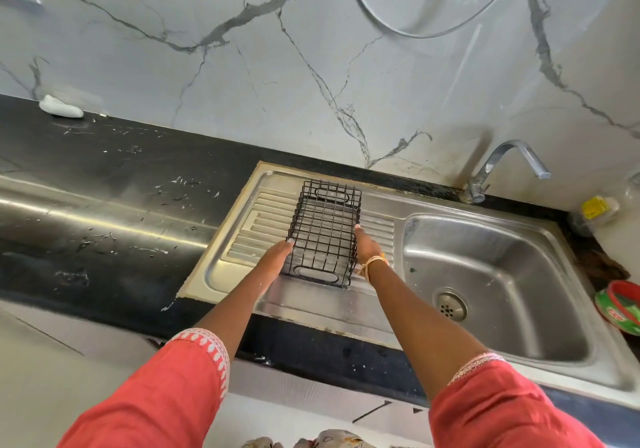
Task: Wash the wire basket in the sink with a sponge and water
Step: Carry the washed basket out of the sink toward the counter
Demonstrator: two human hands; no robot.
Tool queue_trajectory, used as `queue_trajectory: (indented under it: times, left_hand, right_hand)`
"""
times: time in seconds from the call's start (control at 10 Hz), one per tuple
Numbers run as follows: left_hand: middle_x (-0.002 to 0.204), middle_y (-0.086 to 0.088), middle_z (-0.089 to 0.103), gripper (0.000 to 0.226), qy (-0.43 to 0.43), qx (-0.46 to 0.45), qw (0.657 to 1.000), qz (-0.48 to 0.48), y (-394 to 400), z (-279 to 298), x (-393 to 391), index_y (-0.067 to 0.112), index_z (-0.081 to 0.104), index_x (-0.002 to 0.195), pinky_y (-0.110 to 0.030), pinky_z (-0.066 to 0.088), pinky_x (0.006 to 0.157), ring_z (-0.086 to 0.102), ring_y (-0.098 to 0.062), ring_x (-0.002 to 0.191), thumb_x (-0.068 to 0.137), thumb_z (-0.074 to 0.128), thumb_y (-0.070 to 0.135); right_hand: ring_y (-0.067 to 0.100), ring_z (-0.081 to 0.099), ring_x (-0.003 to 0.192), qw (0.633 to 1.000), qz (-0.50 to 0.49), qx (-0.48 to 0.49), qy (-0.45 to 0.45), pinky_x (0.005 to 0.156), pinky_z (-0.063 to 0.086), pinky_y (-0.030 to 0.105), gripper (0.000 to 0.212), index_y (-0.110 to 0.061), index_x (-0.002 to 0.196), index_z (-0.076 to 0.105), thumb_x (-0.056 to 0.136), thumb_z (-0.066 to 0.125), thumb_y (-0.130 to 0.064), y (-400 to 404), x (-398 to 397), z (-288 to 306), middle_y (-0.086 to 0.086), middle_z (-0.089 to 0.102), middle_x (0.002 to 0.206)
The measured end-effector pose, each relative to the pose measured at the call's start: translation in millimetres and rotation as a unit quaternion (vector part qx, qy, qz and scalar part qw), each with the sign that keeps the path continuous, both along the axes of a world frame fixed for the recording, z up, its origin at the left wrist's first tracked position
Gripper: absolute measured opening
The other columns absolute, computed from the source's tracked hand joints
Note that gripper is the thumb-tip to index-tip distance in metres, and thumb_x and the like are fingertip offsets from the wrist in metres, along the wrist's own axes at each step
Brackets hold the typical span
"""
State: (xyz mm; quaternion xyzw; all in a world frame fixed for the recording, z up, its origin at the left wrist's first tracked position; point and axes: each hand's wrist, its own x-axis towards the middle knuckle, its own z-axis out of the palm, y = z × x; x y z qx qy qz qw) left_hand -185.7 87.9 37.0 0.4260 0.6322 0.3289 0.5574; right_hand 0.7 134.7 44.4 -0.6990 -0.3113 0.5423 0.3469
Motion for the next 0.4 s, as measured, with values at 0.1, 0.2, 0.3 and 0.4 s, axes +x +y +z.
queue_trajectory:
  times: [0.1, 0.2, 0.3, 0.4]
  left_hand:
    - [0.155, -0.008, 0.031, 0.049, 0.008, 0.014, 1.0, -0.024, -23.0, -3.6, -0.3, 0.013, 0.033, 0.148, -0.042, 0.022, 0.114, 0.028, -0.024, 0.142, 0.104, 0.033, 0.035]
    - [0.151, -0.004, 0.034, 0.048, 0.044, 0.024, 0.998, -0.033, -40.4, -1.3, 1.9, 0.014, 0.032, 0.148, -0.038, 0.023, 0.113, 0.031, -0.023, 0.14, 0.103, 0.039, 0.03]
    - [0.154, -0.008, 0.033, 0.059, 0.115, 0.017, 0.992, -0.051, -68.3, -0.2, 6.2, 0.017, 0.021, 0.152, -0.032, 0.043, 0.098, 0.053, -0.021, 0.118, 0.1, 0.047, 0.027]
    - [0.152, -0.01, 0.036, 0.061, 0.167, 0.033, 0.984, -0.061, -81.1, 10.7, 14.6, 0.019, 0.018, 0.153, -0.024, 0.046, 0.079, 0.06, -0.016, 0.098, 0.1, 0.047, 0.026]
  right_hand:
    - [0.038, 0.042, 0.13, 0.999, 0.027, 0.014, -0.042, 0.108, 0.035, 0.045, 0.07, -0.002, 0.143, 0.037, 0.096, 0.04, -0.054, -34.3, -4.2, -1.6, 0.021, 0.041, 0.145]
    - [0.037, 0.045, 0.127, 0.995, 0.059, 0.021, -0.078, 0.107, 0.036, 0.045, 0.067, -0.003, 0.141, 0.041, 0.095, 0.043, -0.052, -54.7, -2.4, -6.6, 0.021, 0.045, 0.142]
    - [0.037, 0.04, 0.132, 0.983, 0.107, 0.026, -0.144, 0.11, 0.034, 0.045, 0.066, -0.007, 0.145, 0.036, 0.093, 0.051, -0.046, -82.8, 0.1, -7.8, 0.018, 0.04, 0.147]
    - [0.036, 0.038, 0.134, 0.968, 0.135, 0.044, -0.208, 0.111, 0.033, 0.044, 0.065, -0.01, 0.148, 0.03, 0.095, 0.049, -0.043, -97.6, 4.4, 0.0, 0.018, 0.039, 0.148]
